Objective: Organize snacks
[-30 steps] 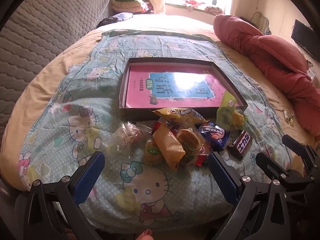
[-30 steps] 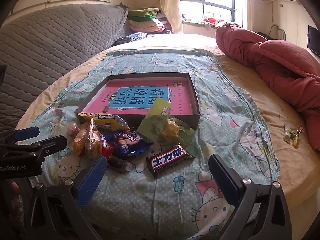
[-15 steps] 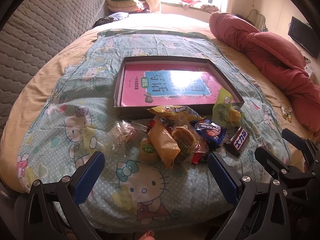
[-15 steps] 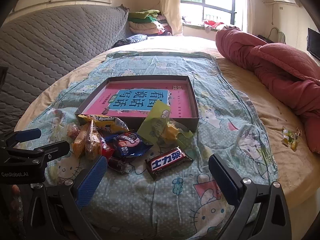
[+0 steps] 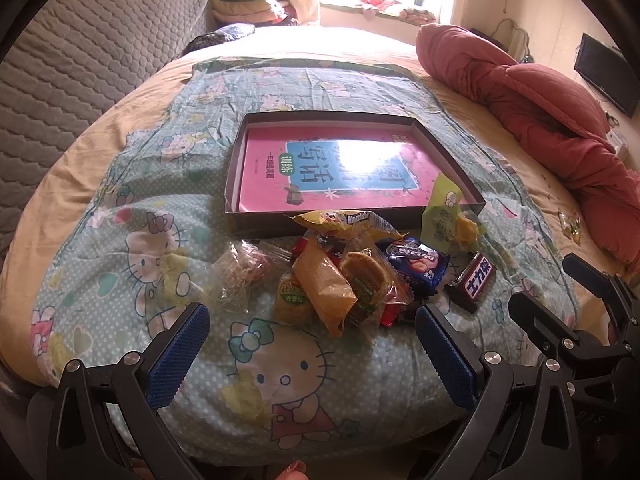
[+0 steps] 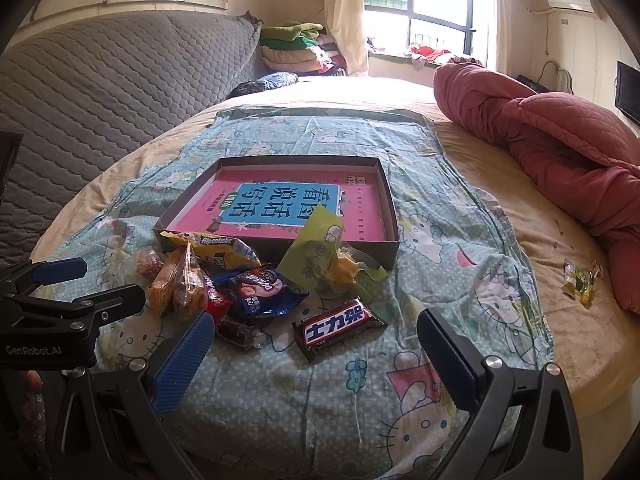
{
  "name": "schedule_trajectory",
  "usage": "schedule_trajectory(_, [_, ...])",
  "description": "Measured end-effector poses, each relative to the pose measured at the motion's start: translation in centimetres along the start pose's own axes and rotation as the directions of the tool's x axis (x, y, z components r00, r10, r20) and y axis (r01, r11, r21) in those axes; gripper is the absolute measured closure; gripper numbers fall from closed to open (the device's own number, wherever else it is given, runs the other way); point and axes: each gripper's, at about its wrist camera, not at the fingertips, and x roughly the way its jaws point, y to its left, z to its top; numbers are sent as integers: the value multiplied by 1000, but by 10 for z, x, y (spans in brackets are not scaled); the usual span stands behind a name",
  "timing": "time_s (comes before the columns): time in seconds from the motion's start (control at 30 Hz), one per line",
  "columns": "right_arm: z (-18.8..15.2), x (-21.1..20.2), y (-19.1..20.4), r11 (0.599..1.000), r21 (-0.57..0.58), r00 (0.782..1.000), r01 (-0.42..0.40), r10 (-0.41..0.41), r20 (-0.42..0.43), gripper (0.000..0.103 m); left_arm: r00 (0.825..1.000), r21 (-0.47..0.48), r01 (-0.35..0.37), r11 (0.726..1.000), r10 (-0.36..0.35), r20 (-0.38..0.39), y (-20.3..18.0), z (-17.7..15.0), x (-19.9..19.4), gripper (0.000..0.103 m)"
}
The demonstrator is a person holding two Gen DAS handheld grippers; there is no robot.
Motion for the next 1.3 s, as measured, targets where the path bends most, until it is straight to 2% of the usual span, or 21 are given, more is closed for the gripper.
schedule_trajectory(1.3, [-1,1,-1,1000,3,1000,-12,12,-3,1,1000,-1,-2,1000,2,0,0,0,-1,1])
